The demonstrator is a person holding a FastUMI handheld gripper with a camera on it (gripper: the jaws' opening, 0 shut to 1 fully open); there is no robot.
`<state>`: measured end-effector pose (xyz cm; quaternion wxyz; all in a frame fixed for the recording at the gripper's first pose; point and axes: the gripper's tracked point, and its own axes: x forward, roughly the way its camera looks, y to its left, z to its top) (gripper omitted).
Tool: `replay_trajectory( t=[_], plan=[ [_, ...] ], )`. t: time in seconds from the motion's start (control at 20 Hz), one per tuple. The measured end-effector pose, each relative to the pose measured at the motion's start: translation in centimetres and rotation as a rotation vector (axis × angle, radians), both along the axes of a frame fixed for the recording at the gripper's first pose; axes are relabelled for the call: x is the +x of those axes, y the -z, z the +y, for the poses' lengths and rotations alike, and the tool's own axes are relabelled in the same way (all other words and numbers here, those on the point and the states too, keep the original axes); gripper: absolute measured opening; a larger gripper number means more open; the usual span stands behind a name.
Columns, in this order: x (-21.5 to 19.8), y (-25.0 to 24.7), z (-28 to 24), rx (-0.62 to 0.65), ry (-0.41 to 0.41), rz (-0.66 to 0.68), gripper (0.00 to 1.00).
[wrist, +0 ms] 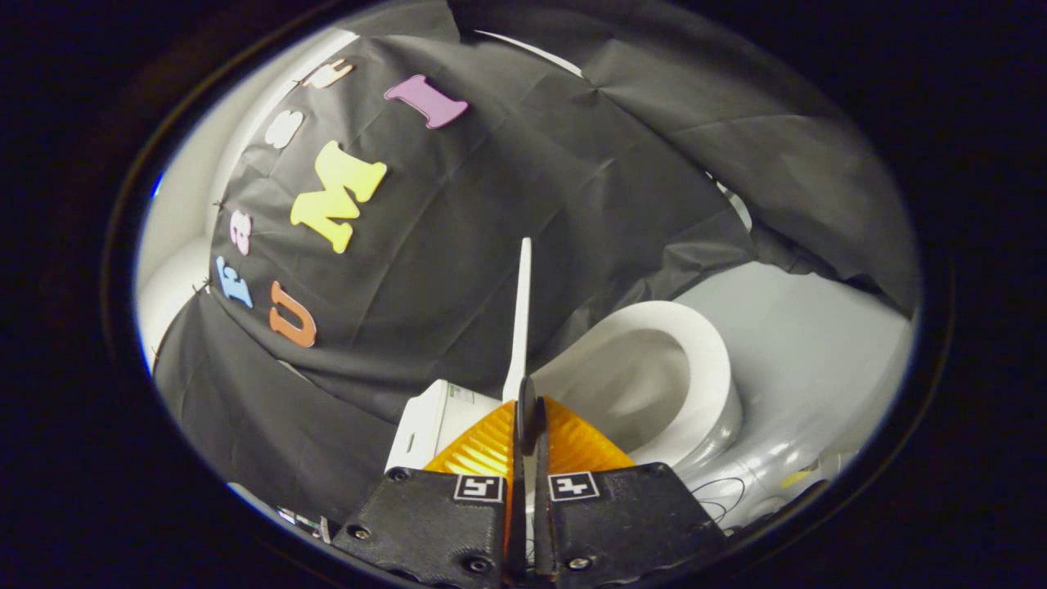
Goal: Open the toilet lid.
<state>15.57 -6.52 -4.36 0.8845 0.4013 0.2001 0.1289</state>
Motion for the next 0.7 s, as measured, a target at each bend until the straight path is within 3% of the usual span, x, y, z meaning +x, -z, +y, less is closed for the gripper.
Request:
replay_trajectory(
  t=[0.7],
  plan=[
    [-0.5,-3.5,3.7,-0.111,0.001,-0.052,0.08]
  ],
)
